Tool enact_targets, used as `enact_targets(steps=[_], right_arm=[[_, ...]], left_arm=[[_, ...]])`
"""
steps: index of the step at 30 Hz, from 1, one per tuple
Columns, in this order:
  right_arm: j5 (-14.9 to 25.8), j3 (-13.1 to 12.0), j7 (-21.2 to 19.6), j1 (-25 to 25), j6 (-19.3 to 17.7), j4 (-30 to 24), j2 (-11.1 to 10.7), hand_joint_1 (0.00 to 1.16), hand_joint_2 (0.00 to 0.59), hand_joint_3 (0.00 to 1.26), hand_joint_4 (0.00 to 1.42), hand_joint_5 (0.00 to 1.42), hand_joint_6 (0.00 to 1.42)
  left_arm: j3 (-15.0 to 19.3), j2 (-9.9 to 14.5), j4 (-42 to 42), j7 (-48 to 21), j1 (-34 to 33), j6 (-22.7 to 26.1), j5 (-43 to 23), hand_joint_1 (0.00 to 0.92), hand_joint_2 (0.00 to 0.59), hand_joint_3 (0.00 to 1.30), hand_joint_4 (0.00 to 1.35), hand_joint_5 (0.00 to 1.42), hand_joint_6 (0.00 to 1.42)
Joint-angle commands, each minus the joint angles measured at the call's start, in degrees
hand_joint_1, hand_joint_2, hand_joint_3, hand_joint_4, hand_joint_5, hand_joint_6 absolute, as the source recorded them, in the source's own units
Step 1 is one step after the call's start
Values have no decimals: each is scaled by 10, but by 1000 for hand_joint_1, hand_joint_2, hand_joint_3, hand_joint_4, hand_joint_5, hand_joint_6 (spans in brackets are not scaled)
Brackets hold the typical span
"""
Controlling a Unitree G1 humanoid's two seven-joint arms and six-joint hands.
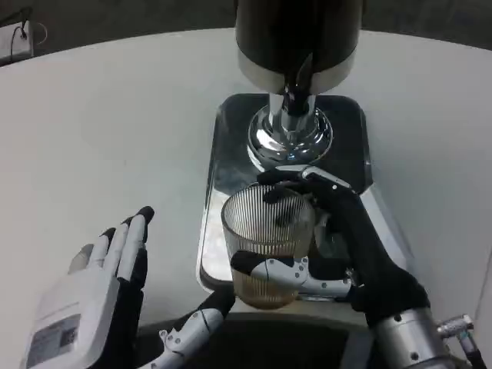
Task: Grasp the cup under the faucet to collect the drink, then remove the cup.
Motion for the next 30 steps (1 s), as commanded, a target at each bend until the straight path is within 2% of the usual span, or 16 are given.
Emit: enact_targets(steps=[1,11,16,22,27,30], right_arm=[[22,-11,8,30,-9,-62,2,1162,112,712,936,1123,1424],[62,-43,43,95,-7,-180,-8,1162,115,719,937,1123,1424],[78,-60,59,112,-4,-213,-13,1162,117,719,936,1123,1424],[111,-90,89,142,-11,-274,-34,1162,119,715,936,1123,1424],[119,-103,105,162,-20,-304,-46,1162,119,712,936,1123,1421],[122,-109,108,167,-17,-315,-46,1162,119,712,936,1123,1424]], left_arm=[[-2,-1,3,7,5,-6,-9,0,161,0,0,0,0],[-16,4,10,13,-5,-17,-5,0,161,0,0,0,0],[-28,8,4,10,-5,-23,9,0,161,0,0,0,0],[-56,21,-28,-1,9,-45,56,0,156,0,0,0,0],[-71,19,-39,-2,27,-58,66,0,153,0,0,0,0],[-76,16,-38,1,34,-62,66,0,151,0,0,0,0]])
